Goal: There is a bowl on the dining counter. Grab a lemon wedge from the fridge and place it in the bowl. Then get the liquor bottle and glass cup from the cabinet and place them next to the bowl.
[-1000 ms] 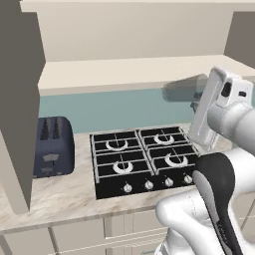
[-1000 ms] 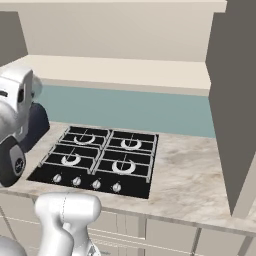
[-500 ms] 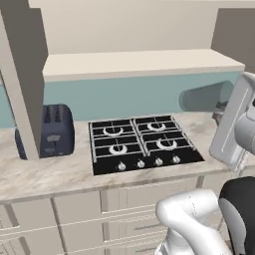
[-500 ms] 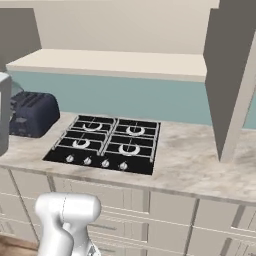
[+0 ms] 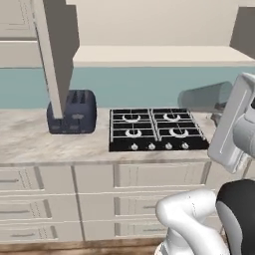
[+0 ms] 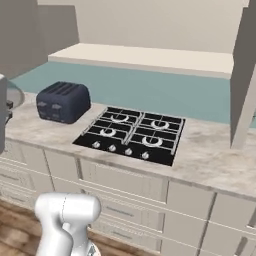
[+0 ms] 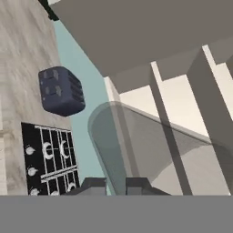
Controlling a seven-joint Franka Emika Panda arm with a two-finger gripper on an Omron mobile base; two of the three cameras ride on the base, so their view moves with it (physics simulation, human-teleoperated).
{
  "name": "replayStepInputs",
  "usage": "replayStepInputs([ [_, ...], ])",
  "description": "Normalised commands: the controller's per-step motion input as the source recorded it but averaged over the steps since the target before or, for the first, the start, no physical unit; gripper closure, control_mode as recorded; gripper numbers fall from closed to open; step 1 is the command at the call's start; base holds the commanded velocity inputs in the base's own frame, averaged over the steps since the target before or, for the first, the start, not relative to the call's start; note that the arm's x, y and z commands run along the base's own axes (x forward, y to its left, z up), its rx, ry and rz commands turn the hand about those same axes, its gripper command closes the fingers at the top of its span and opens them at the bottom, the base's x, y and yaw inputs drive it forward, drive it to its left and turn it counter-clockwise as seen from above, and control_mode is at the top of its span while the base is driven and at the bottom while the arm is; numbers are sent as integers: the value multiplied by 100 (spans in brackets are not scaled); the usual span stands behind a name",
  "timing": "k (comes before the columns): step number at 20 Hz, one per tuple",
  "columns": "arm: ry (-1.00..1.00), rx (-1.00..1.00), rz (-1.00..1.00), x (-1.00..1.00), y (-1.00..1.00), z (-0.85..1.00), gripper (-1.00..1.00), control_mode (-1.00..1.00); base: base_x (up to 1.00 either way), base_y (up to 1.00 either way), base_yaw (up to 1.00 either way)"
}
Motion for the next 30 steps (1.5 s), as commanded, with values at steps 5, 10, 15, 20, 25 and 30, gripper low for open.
replayStepInputs([
  [5,0,0,0,0,0,0,100,100,-18,-20,51],
  [10,0,0,0,0,0,0,100,100,-21,-33,53],
  [15,0,0,0,0,0,0,100,100,-89,-32,34],
  [20,0,0,0,0,0,0,100,100,-100,-47,32],
  [25,0,0,0,0,0,0,100,100,-100,-65,28],
  [30,0,0,0,0,0,0,100,100,-100,-72,28],
])
